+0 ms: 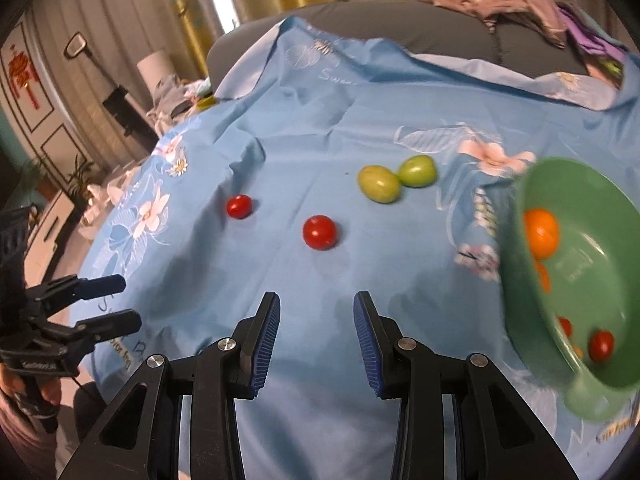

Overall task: Organize fruits
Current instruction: 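Grasp a red cherry tomato with the right tool while the left tool grasps another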

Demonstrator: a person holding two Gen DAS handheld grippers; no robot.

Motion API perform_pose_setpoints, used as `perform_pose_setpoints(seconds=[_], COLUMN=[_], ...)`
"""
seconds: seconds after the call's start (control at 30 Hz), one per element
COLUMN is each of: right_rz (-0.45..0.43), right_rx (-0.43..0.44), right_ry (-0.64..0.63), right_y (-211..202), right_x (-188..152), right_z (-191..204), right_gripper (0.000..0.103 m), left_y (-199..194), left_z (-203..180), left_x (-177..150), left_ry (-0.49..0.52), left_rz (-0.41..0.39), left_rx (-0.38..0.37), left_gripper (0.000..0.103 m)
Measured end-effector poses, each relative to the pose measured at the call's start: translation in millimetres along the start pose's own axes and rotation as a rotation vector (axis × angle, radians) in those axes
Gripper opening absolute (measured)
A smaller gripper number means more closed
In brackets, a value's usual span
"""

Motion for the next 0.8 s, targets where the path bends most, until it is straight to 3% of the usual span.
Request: perform_pose_setpoints(seconds=[0.37,0.7,0.8], right_rz=[0.099,0.149,0.137], right_rx=[-0.033,-0.027,-0.026], right_ry=[-0.077,-0.123,-0.126], right_y=[66,96,97], right_x=[32,45,46], right_z=[-7,-9,-11], right_gripper=[0.039,0.039,0.033], left_y=[18,34,40], left_z=[6,1,-1], left_x=[23,47,55], left_ry=[0.023,0.066,0.077], left_rz=[0.011,0.006,0.006], left_rx=[0.007,0.015,0.011], left_gripper=[0.078,0.078,0.077])
Point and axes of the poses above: each gripper's, at about its wrist camera, not at the fingertips, and y roughly the way its jaws point, z to its left, x to its top, the point moved 3 cm from there along y, roughly the way its jaws point, and after that the axes turned 8 degrees about x, right-handed, at the moved point
